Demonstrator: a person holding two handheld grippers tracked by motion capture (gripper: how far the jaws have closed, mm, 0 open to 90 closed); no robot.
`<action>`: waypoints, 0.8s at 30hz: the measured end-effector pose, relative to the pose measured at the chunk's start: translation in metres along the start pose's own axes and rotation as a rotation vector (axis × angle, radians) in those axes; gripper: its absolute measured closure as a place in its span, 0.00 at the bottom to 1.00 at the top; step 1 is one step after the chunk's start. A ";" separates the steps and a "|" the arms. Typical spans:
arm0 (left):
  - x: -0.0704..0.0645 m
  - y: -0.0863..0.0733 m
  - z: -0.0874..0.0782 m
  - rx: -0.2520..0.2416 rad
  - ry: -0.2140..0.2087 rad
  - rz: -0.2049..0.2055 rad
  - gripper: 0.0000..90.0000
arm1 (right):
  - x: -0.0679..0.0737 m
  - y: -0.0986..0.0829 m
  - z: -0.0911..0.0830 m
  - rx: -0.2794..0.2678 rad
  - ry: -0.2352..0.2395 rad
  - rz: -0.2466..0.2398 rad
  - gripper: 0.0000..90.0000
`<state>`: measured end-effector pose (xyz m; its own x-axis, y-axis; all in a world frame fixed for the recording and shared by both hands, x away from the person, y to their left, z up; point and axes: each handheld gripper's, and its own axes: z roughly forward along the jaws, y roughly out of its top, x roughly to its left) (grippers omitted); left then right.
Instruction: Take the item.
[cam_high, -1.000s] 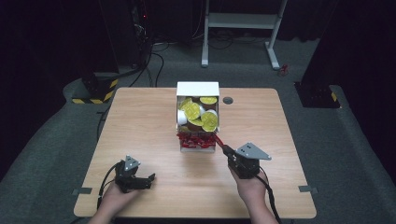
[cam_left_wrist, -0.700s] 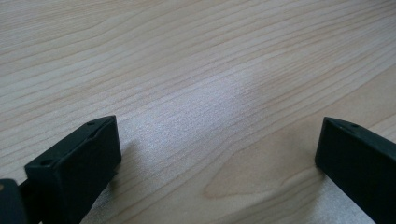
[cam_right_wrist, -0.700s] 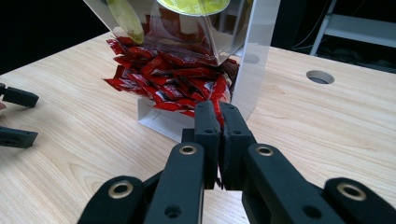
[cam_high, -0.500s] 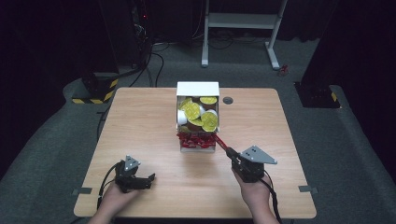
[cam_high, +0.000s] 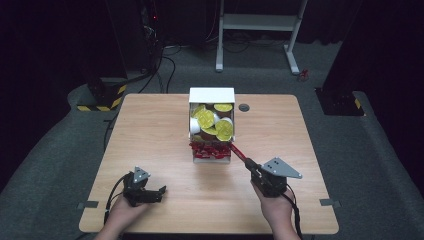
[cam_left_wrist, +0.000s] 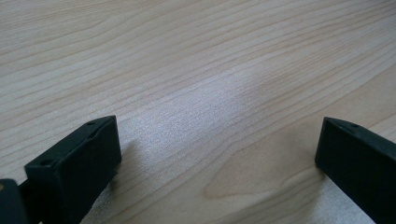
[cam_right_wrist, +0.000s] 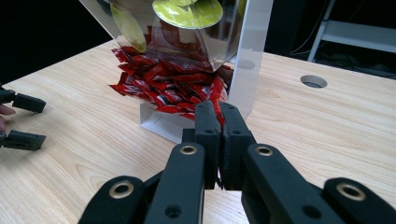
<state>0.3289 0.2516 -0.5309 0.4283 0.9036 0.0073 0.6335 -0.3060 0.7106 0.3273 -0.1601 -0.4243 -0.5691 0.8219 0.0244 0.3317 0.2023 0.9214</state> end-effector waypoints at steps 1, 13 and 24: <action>0.000 0.000 0.000 0.000 0.000 0.000 0.01 | 0.000 0.000 -0.001 -0.001 -0.001 0.002 0.98; 0.000 0.000 0.000 0.000 0.001 -0.001 0.01 | -0.005 -0.001 -0.009 -0.014 -0.016 0.011 0.98; 0.000 0.000 0.000 0.000 0.000 0.000 0.01 | -0.012 -0.004 -0.014 -0.020 -0.038 0.019 0.98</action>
<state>0.3289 0.2516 -0.5309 0.4283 0.9036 0.0076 0.6334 -0.3062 0.7106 0.3221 -0.1780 -0.4227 -0.5335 0.8454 0.0274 0.3269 0.1762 0.9285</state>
